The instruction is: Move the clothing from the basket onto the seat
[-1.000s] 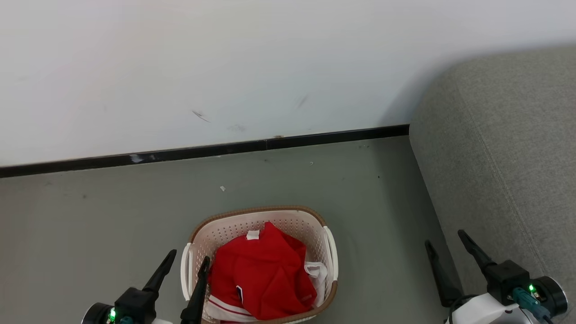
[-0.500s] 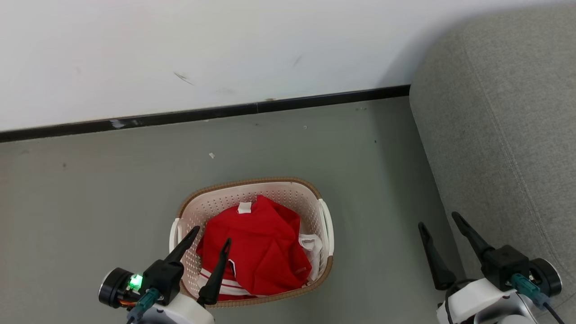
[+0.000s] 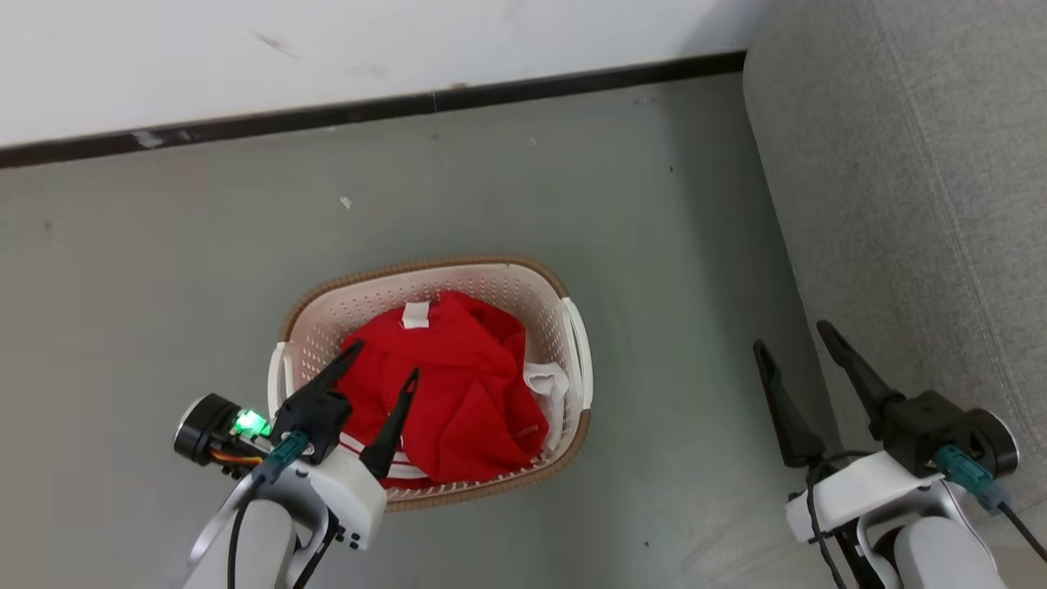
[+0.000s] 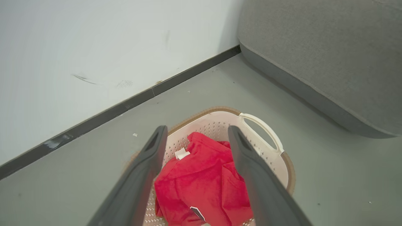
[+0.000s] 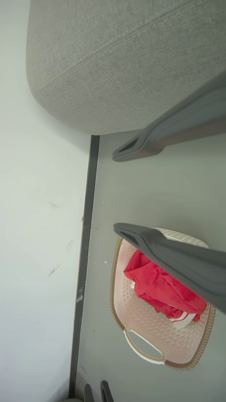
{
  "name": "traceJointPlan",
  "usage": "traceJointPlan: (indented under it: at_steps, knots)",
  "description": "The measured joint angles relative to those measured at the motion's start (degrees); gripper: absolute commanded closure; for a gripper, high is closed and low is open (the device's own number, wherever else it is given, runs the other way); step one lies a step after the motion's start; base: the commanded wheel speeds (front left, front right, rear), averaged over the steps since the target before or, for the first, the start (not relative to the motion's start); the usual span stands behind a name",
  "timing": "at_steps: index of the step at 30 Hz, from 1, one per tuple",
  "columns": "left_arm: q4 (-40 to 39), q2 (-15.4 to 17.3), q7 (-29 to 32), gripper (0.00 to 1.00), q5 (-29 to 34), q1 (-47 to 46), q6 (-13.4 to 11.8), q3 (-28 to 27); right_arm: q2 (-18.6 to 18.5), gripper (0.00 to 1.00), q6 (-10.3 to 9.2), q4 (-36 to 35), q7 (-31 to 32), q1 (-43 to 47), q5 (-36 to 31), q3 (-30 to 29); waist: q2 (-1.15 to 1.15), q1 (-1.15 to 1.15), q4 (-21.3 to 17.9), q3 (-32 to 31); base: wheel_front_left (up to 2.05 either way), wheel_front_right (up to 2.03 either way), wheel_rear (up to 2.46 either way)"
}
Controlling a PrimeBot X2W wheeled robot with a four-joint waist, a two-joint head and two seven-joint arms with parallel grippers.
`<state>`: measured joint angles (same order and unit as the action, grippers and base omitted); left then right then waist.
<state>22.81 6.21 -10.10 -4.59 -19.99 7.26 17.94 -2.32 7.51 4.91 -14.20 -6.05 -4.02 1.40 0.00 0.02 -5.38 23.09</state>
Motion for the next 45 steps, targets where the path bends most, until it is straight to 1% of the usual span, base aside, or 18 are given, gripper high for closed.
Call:
traceJointPlan:
  at_steps: [11,15,21,25,35,45]
  knots:
    - [4.56,3.18,3.02,0.0,0.69,-8.24,0.02,2.54,-0.03,0.0,0.0,-0.85,0.0,-4.47,1.09,1.64,0.0,0.0,-2.0,7.24,0.0,0.0,0.0]
    - [6.31,4.22,3.98,0.0,0.36,-10.57,0.03,2.56,-0.05,0.0,0.0,-1.02,0.0,-5.81,1.2,1.79,0.0,0.0,-2.77,9.73,0.0,0.0,0.0]
    - [8.2,5.5,4.17,0.0,-0.19,-13.93,0.03,2.97,-0.07,0.0,0.0,-1.2,0.0,-7.77,1.2,3.03,0.0,-0.01,-3.85,13.35,0.0,0.0,0.0]
    - [9.5,5.83,4.34,0.0,-1.76,-15.6,0.03,3.31,-0.08,0.0,0.0,-1.35,0.0,-9.27,1.38,3.24,0.0,0.0,-4.56,15.67,0.0,0.0,0.0]
    - [11.65,8.16,4.33,0.0,-2.94,-21.19,0.03,5.21,-0.09,0.0,0.0,-2.3,0.0,-12.15,1.45,4.7,0.0,-0.01,-6.24,20.84,0.0,0.0,0.0]
    - [13.38,8.94,4.31,0.0,-4.74,-24.07,0.03,7.91,-0.1,0.0,0.0,-2.82,0.0,-14.54,1.78,4.93,0.0,-0.01,-7.46,24.75,0.0,0.0,0.0]
